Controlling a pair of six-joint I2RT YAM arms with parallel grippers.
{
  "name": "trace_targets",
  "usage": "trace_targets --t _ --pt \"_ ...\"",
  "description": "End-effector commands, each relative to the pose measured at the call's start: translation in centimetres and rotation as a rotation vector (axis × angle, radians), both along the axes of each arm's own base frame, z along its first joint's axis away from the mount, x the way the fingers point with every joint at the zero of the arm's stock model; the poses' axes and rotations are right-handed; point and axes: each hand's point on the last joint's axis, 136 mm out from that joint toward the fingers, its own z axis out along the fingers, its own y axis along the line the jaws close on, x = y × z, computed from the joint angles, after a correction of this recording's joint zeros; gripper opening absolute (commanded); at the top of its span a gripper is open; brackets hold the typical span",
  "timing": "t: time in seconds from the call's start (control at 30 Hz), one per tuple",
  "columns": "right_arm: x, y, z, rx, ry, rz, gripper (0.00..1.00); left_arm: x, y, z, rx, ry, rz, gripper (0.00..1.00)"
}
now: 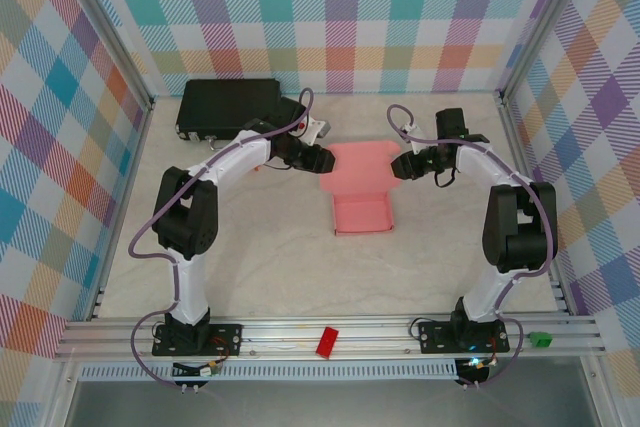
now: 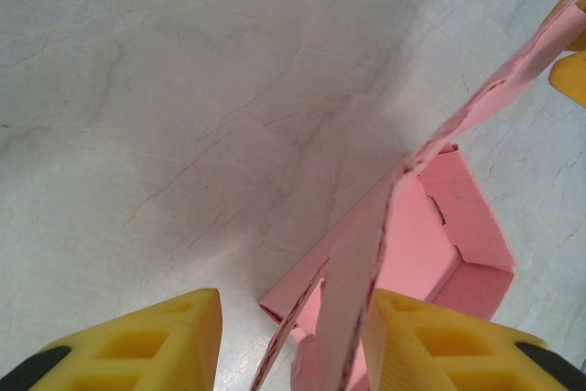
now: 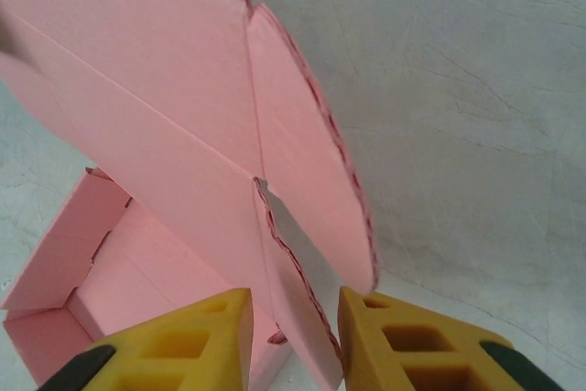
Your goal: Fold the paper box
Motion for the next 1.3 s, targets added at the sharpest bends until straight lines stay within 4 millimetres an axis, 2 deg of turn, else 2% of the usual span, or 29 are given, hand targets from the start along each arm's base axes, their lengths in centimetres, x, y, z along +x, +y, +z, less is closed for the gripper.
trace_targets --t 0.0,0.67,1.1,1.27 --pt "0.4 0.2 1.6 0.02 -0.032 0.011 0.29 0.3 0.0 -0.1 -0.009 0.021 -0.006 0.43" --pt "0.2 0.1 2.3 0.026 -0.041 0.004 0.23 -0.7 0.9 0.0 0.031 0.045 0.003 0.3" --pt "-0.1 0.9 2.8 0.061 -0.021 0.008 0.21 -0.5 0.1 0.7 -0.004 0.056 -0.001 0.17" --pt "-0.2 1.3 2.7 0.021 -0.027 0.006 0.18 -0.3 -0.1 0.7 0.001 0.056 0.006 0.13"
